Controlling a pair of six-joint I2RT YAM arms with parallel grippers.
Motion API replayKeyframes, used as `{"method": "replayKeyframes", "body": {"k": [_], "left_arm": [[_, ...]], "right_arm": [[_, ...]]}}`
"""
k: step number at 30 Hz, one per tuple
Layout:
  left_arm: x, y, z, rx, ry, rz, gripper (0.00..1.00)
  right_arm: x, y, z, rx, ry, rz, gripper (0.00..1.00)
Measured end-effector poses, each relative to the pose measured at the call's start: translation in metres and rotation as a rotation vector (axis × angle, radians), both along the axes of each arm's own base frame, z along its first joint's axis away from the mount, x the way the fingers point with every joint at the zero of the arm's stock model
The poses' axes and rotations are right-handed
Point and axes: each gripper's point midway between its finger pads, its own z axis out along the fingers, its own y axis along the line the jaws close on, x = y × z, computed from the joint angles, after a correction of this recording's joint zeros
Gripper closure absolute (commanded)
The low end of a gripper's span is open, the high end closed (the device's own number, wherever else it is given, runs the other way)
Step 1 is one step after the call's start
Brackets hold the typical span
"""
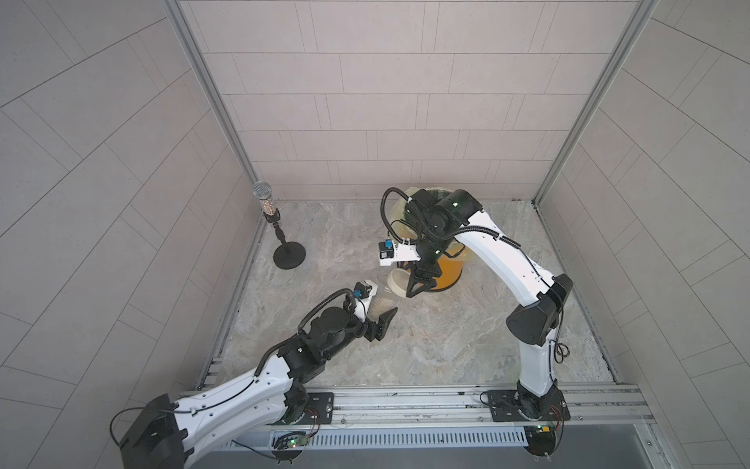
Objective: Empty expired oatmeal from jars
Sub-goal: Open the lid of the jar, then place the lid at the center of the board.
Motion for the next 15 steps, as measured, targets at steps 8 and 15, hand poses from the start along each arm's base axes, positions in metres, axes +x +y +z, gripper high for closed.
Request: {"method": "replayKeyframes", "body": {"k": [8, 15], "left_arm": [[0.002, -0.009, 0.006, -0.011, -0.041, -0.029, 1.00], [0.006, -0.018, 0.000, -0.009, -0.051, -0.048, 1.00]], "right_arm": [[-0.007, -0.056, -0.004, -0.120, 0.002, -0.208, 0.76], [-0.007, -0.120, -0.017, -0.202, -0.006, -0.415, 0.76]]}}
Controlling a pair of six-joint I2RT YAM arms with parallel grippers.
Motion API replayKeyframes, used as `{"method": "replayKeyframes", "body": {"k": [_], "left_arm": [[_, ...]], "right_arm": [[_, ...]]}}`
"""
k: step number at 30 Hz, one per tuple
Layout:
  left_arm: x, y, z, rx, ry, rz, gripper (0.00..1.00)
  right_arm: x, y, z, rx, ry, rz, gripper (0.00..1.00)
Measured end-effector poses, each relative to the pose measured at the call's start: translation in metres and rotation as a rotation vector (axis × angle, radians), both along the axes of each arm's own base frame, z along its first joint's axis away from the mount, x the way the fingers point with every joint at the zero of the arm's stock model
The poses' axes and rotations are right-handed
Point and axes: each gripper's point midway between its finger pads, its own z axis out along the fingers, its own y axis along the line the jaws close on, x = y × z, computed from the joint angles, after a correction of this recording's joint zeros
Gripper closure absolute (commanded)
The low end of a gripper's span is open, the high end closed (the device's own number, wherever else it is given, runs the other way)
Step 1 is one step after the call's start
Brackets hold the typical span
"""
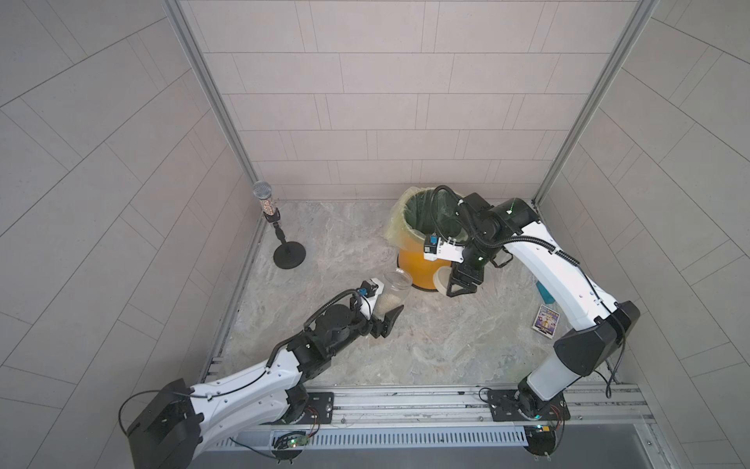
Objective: Empty expired oatmeal from jars
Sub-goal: Place the lid at the center of the board.
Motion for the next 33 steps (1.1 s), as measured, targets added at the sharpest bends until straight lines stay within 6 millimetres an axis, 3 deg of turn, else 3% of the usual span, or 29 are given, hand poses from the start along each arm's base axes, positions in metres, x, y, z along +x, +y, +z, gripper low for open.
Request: {"method": "replayKeyframes", "body": {"k": [5, 9, 16, 19, 23, 27, 31, 33], "left_arm": [[0.002, -0.003, -0.001, -0.004, -0.020, -0.007, 1.00], [0.004, -0.008, -0.002, -0.010, -0.031, -0.013, 1.00], [0.007, -0.012, -0.001, -0.025, -0.043, -0.016, 1.00], [0.008, -0.013, 0.002, -0.036, -0.052, -0.016, 1.00], [0.009, -0.014, 0.003, -0.043, -0.059, -0.016, 1.00], [0.010, -0.016, 0.002, -0.043, -0.059, -0.016, 1.00], [0.010, -0.016, 0.001, -0.043, -0.057, -0.016, 1.00], [0.011, -0.017, 0.001, -0.043, -0.058, -0.016, 1.00]], "right_arm": [[0.001, -0.051, -0.052, -0.097, 0.104, -0.162, 0.76], [0.002, -0.080, -0.091, -0.147, 0.159, -0.267, 0.76], [0.019, -0.118, -0.127, -0.195, 0.087, -0.400, 0.75], [0.018, -0.135, -0.151, -0.240, 0.115, -0.441, 0.75], [0.007, -0.150, -0.184, -0.282, 0.191, -0.468, 0.74], [0.006, -0.157, -0.196, -0.287, 0.211, -0.484, 0.71], [0.010, -0.162, -0.205, -0.284, 0.207, -0.499, 0.59], [0.011, -0.164, -0.209, -0.284, 0.205, -0.506, 0.47]]}}
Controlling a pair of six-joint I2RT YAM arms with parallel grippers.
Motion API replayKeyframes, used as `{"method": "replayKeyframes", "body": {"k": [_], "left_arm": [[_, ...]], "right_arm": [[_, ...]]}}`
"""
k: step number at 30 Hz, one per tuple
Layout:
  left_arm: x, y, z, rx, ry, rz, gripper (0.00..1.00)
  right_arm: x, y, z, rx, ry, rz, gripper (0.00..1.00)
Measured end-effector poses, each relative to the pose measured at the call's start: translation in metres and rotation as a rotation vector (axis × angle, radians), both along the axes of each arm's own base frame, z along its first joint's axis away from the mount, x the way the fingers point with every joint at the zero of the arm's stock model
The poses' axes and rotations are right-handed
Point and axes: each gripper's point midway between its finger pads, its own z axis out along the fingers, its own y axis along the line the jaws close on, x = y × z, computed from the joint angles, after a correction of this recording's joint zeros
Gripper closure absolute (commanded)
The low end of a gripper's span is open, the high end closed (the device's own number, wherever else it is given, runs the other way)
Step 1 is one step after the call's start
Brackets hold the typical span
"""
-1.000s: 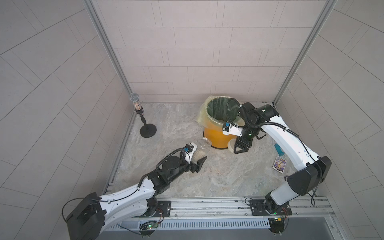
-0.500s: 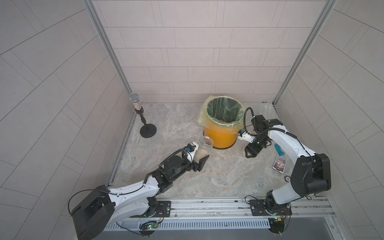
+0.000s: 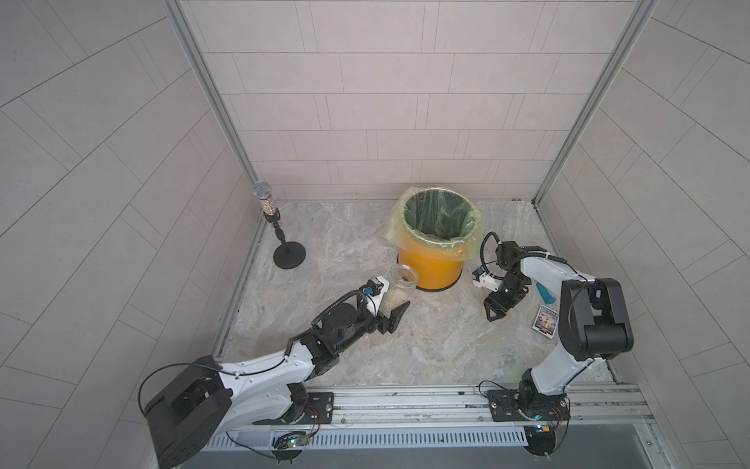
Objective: Empty expired oatmeal from jars
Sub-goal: Place the lid at the center of the board, then place the jar at the center of the board.
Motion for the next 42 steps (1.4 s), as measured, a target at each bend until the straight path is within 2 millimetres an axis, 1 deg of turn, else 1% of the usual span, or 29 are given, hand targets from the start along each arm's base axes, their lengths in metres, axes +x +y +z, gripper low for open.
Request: {"method": "replayKeyframes", "body": {"k": [1, 2, 3, 4, 7, 10, 12, 14, 17, 19, 20, 22, 24, 27, 29, 31, 33, 40, 42], "left_arm": [[0.000, 0.000, 0.000, -0.001, 0.000, 0.000, 1.00], [0.000, 0.000, 0.000, -0.001, -0.001, 0.000, 1.00], [0.000, 0.000, 0.000, -0.001, -0.001, -0.001, 1.00], [0.000, 0.000, 0.000, -0.001, -0.001, -0.001, 1.00], [0.000, -0.001, -0.001, 0.001, 0.002, -0.002, 1.00], [0.001, -0.002, -0.004, 0.007, 0.006, -0.003, 1.00], [0.000, -0.002, -0.004, 0.007, 0.007, -0.004, 1.00], [0.000, -0.002, -0.004, 0.006, 0.006, -0.004, 1.00], [0.000, -0.002, -0.003, 0.006, 0.005, -0.006, 1.00], [-0.001, -0.002, -0.003, 0.006, 0.006, -0.009, 1.00], [-0.001, -0.002, -0.003, 0.005, 0.006, -0.013, 1.00], [-0.002, -0.003, -0.002, 0.004, 0.005, -0.019, 1.00], [-0.004, -0.005, -0.002, 0.005, 0.004, -0.029, 1.00], [-0.009, -0.007, -0.001, 0.008, 0.001, -0.049, 1.00], [-0.012, -0.007, 0.002, 0.008, -0.006, -0.061, 1.00], [-0.016, -0.008, 0.006, 0.005, -0.014, -0.072, 1.00], [-0.019, -0.008, 0.010, 0.001, -0.021, -0.082, 1.00], [-0.030, -0.012, 0.018, 0.001, -0.037, -0.115, 1.00], [-0.033, -0.013, 0.020, 0.002, -0.040, -0.125, 1.00]], "right_arm": [[0.000, -0.001, -0.001, -0.001, -0.002, -0.005, 0.37], [0.000, -0.003, -0.002, -0.002, -0.004, -0.010, 0.24], [0.001, -0.004, -0.003, -0.002, -0.007, -0.017, 0.15], [0.002, -0.006, -0.004, -0.002, -0.011, -0.028, 0.00], [0.005, -0.010, -0.002, 0.006, -0.030, -0.043, 0.00], [0.007, -0.010, 0.006, 0.020, -0.058, -0.055, 0.00], [0.008, -0.009, 0.016, 0.034, -0.079, -0.061, 0.00], [0.010, -0.007, 0.032, 0.052, -0.113, -0.066, 0.00], [0.017, -0.004, 0.073, 0.083, -0.207, -0.071, 0.01], [0.024, 0.001, 0.115, 0.116, -0.312, -0.069, 0.00], [0.027, 0.004, 0.132, 0.132, -0.356, -0.067, 0.00], [0.028, 0.011, 0.172, 0.177, -0.442, -0.068, 0.00], [0.027, 0.020, 0.204, 0.228, -0.495, -0.069, 0.00], [0.023, 0.036, 0.243, 0.318, -0.517, -0.065, 0.01], [0.021, 0.049, 0.261, 0.377, -0.501, -0.057, 0.01], [0.020, 0.064, 0.274, 0.436, -0.472, -0.041, 0.01], [0.017, 0.080, 0.281, 0.483, -0.433, -0.026, 0.00], [-0.004, 0.141, 0.291, 0.588, -0.302, 0.055, 0.00], [-0.011, 0.154, 0.293, 0.603, -0.280, 0.084, 0.02]]}}
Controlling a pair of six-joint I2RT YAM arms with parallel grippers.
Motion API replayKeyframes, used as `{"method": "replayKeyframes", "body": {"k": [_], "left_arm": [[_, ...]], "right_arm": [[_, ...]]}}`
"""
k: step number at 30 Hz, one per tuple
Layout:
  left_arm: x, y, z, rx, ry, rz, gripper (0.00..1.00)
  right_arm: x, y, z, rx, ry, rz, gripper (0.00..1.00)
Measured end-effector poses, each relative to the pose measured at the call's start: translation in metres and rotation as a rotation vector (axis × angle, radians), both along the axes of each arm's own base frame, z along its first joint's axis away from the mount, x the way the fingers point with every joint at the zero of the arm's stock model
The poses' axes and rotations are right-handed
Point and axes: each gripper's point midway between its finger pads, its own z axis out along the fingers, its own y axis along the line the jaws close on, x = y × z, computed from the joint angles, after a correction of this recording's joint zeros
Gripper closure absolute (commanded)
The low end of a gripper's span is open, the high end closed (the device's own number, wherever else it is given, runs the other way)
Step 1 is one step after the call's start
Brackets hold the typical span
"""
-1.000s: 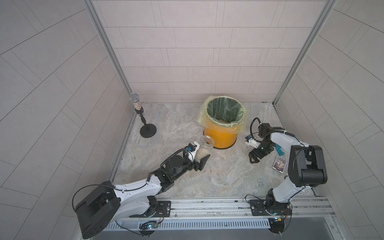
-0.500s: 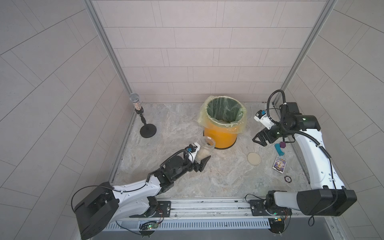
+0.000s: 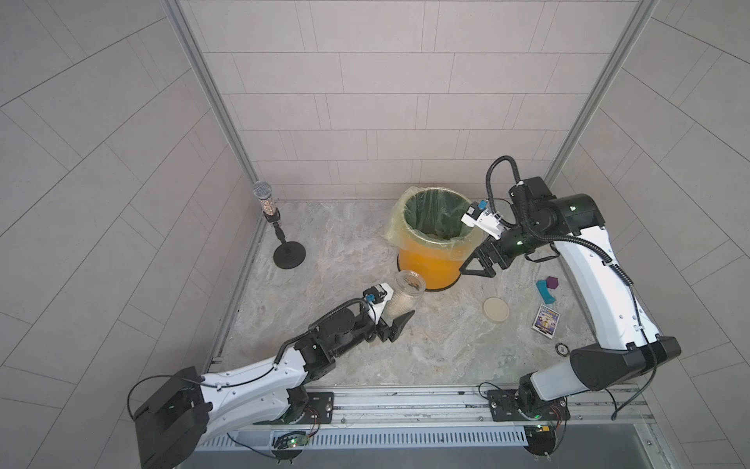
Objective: Empty expired oatmeal from jars
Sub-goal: Place the jar at the center of the board.
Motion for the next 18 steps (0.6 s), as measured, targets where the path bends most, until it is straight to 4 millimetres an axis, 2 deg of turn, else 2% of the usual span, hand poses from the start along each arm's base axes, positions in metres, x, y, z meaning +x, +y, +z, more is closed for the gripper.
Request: {"method": "replayKeyframes", "body": {"k": [4, 8, 15, 18], "left_arm": [[-0.006, -0.001, 0.002, 0.003, -0.003, -0.015, 1.00], [-0.009, -0.003, 0.002, 0.005, -0.008, -0.023, 1.00], [-0.013, -0.009, -0.006, 0.032, -0.006, -0.037, 1.00], [-0.016, -0.010, -0.006, 0.036, -0.012, -0.042, 1.00]], "right_arm": [[-0.015, 0.024, -0.006, -0.010, 0.033, 0.081, 0.04], [-0.022, 0.044, -0.021, -0.034, 0.078, 0.143, 0.08], [-0.011, 0.068, -0.056, -0.074, 0.176, 0.190, 0.13], [-0.007, 0.075, -0.065, -0.086, 0.200, 0.204, 0.15]]}}
